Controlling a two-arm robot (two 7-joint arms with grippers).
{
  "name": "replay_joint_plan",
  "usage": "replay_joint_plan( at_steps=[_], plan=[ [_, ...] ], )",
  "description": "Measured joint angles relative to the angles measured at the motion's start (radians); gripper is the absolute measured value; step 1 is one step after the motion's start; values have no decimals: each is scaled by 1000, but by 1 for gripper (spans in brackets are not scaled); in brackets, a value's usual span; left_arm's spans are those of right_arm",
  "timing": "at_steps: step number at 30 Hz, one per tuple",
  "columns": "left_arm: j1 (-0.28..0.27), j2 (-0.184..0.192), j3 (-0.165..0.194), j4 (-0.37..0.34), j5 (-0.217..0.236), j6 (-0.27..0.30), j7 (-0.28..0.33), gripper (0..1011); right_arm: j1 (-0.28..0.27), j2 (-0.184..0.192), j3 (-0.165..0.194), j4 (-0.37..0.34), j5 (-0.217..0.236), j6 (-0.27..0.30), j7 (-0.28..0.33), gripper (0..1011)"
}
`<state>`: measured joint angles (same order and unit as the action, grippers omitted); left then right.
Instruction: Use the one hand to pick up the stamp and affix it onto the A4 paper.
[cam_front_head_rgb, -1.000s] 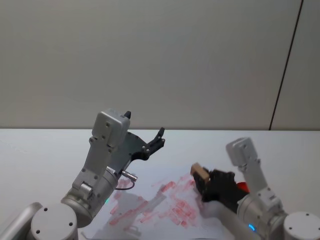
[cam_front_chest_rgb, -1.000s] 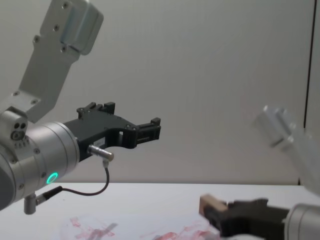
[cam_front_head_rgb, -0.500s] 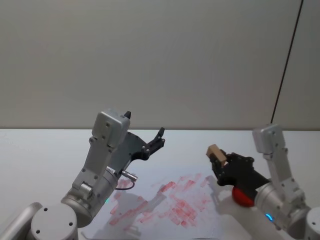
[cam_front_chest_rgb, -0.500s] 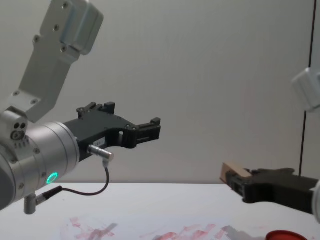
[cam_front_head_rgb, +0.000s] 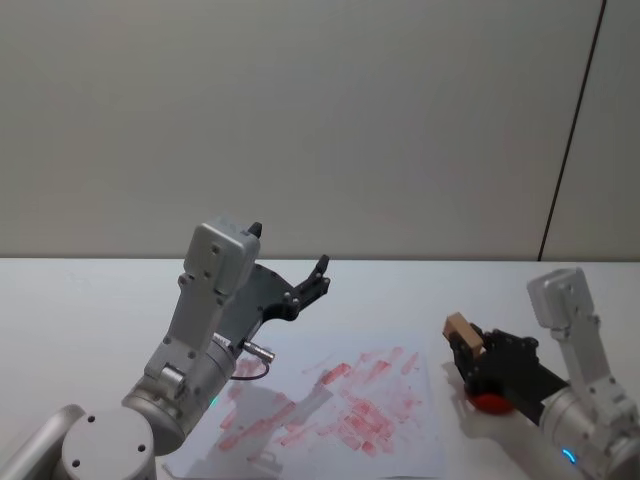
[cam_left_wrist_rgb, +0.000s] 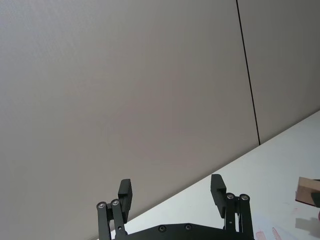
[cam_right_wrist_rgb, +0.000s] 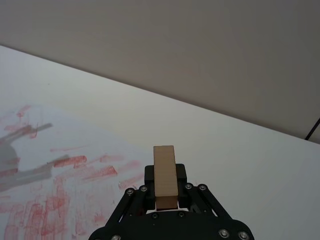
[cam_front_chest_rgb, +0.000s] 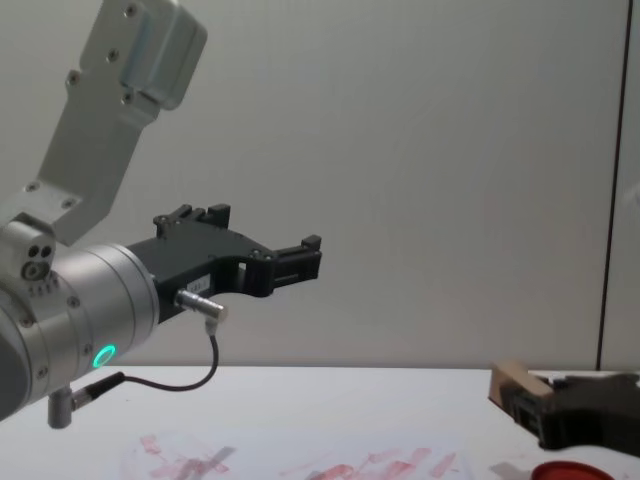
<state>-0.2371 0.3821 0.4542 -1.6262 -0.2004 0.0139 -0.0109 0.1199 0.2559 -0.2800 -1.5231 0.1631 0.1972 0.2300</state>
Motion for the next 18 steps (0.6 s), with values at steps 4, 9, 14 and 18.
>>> replay_joint_plan(
  at_steps=[4,9,14,18],
  plan=[
    [0,0,0,0,0,0,0,1002,-6,8,3,8,-7,7,4,217],
    [0,0,0,0,0,0,0,1002,-10,16,6,24,-18,12,8,217],
    [0,0,0,0,0,0,0,1002,-11,20,7,38,-30,15,14,217],
    [0,0,0,0,0,0,0,1003,-11,22,8,45,-35,17,16,217]
  ],
)
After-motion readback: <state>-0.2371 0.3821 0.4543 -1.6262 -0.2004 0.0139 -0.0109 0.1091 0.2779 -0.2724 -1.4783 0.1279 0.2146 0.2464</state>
